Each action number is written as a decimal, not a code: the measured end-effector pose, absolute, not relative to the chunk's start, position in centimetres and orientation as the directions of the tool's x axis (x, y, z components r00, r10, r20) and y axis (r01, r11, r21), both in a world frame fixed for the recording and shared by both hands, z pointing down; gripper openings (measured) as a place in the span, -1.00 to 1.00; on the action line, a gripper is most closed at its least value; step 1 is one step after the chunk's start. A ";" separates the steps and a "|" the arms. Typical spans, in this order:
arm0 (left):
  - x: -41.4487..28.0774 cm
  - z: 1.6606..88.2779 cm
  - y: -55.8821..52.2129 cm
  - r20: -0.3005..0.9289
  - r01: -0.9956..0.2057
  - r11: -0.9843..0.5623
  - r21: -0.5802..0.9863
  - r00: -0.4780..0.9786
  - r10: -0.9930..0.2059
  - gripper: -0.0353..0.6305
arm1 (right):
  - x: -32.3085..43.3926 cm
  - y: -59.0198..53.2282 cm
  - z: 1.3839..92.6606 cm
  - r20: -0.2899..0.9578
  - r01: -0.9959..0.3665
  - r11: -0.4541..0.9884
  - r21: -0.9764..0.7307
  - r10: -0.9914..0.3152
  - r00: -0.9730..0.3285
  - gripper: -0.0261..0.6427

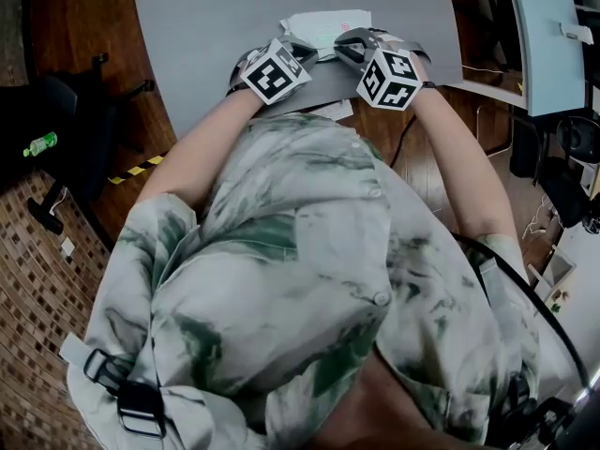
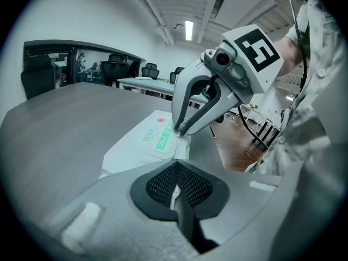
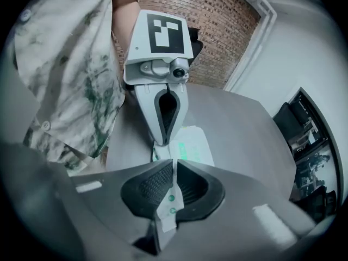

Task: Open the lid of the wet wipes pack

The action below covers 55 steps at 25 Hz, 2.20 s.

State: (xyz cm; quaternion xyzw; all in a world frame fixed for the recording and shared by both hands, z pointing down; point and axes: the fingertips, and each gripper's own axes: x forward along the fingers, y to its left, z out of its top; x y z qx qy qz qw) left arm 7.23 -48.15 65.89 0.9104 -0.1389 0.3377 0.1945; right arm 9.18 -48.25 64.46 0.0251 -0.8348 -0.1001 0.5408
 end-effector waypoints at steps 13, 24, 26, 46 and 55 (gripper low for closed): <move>6.9 65.4 -47.8 0.652 -0.393 -0.860 0.327 0.752 -0.095 -0.89 | 7.6 -52.4 59.3 0.838 -0.038 0.982 0.183 -0.176 -0.516 -0.89; 6.6 64.8 -47.5 0.636 -0.413 -0.831 0.372 0.766 -0.096 -0.89 | 6.7 -58.8 59.7 0.805 -0.213 0.977 -0.023 -0.108 -0.583 -0.89; 6.7 64.7 -47.5 0.634 -0.416 -0.828 0.376 0.767 -0.097 -0.89 | 6.7 -59.8 60.3 0.789 -0.250 0.966 -0.069 -0.100 -0.606 -0.91; 6.7 65.5 -47.7 0.633 -0.430 -0.813 0.393 0.768 -0.101 -0.89 | 6.8 -60.0 66.5 0.791 -0.296 0.935 -0.193 -0.031 -0.611 -0.92; 6.4 64.9 -48.0 0.651 -0.425 -0.822 0.379 0.754 -0.089 -0.89 | 7.2 -60.3 62.5 0.767 -0.320 0.938 -0.136 -0.105 -0.633 -0.91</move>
